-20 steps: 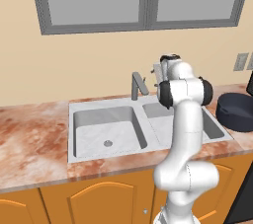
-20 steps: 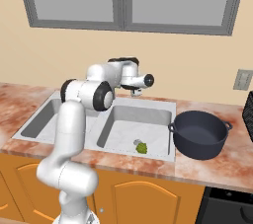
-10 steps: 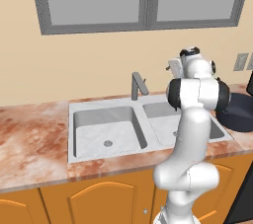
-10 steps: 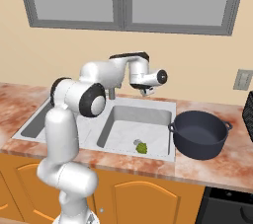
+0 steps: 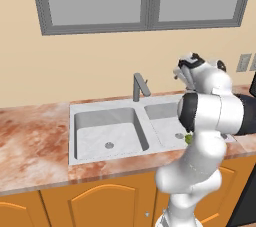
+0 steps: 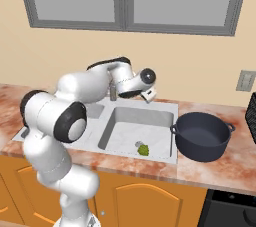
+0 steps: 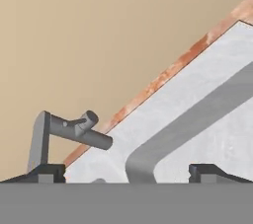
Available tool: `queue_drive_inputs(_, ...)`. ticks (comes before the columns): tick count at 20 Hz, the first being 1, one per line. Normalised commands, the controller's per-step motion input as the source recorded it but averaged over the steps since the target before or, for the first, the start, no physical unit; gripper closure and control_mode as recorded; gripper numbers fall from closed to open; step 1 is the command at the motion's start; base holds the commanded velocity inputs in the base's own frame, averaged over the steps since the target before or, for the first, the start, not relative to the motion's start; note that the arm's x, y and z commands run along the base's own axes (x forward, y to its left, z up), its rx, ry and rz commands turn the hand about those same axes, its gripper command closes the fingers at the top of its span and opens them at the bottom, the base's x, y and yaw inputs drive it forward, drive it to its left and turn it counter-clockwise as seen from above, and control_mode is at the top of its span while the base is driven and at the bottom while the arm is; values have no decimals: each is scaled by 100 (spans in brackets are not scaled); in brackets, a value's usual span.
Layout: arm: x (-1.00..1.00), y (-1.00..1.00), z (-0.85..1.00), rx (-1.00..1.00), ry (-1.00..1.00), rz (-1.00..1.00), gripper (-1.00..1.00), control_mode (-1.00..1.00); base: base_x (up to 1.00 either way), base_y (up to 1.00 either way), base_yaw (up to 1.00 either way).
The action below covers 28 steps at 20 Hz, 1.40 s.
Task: Dump the broccoli from the pot into the sink. Then turn on the water and wash the broccoli. Then turn off the water and put the broccoli back in the pot.
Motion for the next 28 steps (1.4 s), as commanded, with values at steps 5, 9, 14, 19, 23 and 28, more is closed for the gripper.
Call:
queue_drive_inputs(5, -65, 0, 34, -27, 6, 0, -100, -100, 0, 0, 0)
queue_drive_inputs(9, -57, 0, 5, -21, 20, 0, -100, -100, 0, 0, 0)
queue_drive_inputs(14, -30, 0, 0, -12, 36, 0, -100, -100, 0, 0, 0)
queue_drive_inputs(19, 0, -9, 0, -2, 29, 10, -100, -100, 0, 0, 0)
queue_drive_inputs(23, -11, -41, -20, 0, 25, 18, -100, -100, 0, 0, 0)
queue_drive_inputs(28, -34, -47, -51, 1, 13, 16, -100, -100, 0, 0, 0)
